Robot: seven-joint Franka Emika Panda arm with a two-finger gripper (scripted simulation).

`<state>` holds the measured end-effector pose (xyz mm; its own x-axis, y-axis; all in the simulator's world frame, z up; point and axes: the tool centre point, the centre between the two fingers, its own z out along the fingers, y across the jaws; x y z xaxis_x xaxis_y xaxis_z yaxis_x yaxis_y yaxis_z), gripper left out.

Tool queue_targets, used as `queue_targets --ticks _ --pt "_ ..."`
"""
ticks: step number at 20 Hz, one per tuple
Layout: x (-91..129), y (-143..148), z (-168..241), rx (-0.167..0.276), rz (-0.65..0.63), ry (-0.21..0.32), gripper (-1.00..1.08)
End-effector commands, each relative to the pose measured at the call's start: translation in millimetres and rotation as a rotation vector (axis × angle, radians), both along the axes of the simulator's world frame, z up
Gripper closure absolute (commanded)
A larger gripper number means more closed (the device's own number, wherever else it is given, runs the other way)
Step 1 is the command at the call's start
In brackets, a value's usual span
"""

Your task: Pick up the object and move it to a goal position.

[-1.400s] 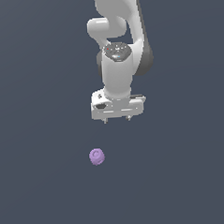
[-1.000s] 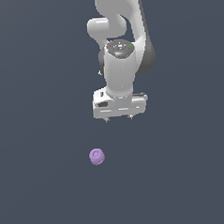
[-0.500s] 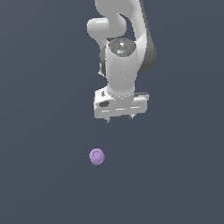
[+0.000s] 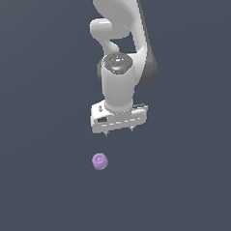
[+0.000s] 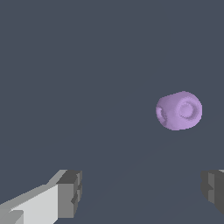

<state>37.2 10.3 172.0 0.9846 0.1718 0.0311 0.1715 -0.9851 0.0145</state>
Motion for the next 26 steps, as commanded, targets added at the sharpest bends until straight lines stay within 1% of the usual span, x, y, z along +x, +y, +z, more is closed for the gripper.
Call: queue_targets --ticks 1,8,13,20,26 --pt "10.3 -9.9 -8.4 -0.002 0.034 0.005 -0.92" --pt "42.3 -46.8 -40.7 -0.002 0.154 0.020 -0.92" --pt "56.9 -69.6 -61.0 0.000 0.220 0.027 -0.92" --pt "66.8 -89.2 -78.6 0.003 0.274 0.033 -0.92" --pt "67.8 -93.0 -82.0 0.004 0.281 0.035 -0.92"
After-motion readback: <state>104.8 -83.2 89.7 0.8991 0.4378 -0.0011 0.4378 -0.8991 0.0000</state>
